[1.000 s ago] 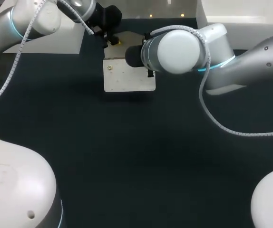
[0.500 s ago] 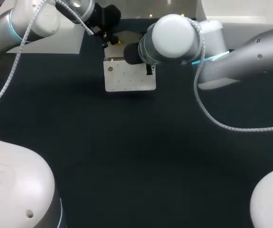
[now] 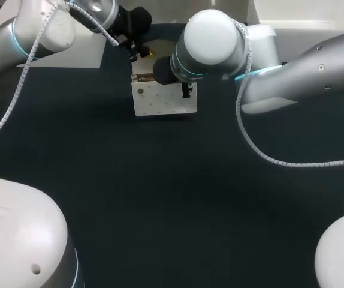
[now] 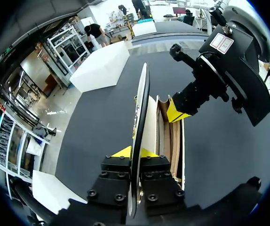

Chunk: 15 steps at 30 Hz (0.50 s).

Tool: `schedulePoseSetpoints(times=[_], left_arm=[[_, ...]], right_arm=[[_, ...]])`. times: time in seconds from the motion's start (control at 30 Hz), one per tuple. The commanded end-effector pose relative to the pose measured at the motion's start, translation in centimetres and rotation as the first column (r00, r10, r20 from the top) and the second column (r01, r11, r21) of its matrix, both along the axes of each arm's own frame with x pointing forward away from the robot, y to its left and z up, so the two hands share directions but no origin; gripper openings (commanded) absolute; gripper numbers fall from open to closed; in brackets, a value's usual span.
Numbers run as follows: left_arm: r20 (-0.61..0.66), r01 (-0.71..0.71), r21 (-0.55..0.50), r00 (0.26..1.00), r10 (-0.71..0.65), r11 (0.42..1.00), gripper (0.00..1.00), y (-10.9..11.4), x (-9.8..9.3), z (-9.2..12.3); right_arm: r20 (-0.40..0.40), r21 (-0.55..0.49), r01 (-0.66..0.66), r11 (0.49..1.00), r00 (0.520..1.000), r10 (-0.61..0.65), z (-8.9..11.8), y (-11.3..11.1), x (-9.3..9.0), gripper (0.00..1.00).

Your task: Pick up the bag, open it, inspect its contents, close it, and place it on the opposite side

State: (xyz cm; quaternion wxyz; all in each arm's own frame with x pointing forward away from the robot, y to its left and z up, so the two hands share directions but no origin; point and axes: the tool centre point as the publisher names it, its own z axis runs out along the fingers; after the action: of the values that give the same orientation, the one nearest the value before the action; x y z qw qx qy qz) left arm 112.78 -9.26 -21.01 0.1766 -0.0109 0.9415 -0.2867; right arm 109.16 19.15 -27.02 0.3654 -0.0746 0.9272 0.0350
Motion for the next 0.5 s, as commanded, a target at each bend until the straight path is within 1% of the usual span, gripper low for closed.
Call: schedulePoseSetpoints(times=[0.03, 0.2, 0.5], left_arm=[[-0.002, -0.005, -0.002, 1.000, 0.005, 1.000, 0.00, 0.1, 0.1, 0.3], [0.003, 0.010, -0.006, 1.000, -0.010, 1.000, 0.00, -0.1, 0.0, 0.5], [0.018, 0.039, -0.006, 0.999, -0.039, 0.999, 0.00, -0.4, -0.5, 0.8]], right_arm=[[-0.005, -0.002, 0.009, 1.000, 1.000, -0.009, -0.3, 0.0, -0.9, 0.00], [-0.020, 0.004, 0.018, 1.000, 1.000, -0.018, -0.9, -0.2, -1.2, 0.00], [0.019, 0.002, 0.029, 1.000, 0.999, -0.029, -0.1, -0.5, 0.3, 0.00]])
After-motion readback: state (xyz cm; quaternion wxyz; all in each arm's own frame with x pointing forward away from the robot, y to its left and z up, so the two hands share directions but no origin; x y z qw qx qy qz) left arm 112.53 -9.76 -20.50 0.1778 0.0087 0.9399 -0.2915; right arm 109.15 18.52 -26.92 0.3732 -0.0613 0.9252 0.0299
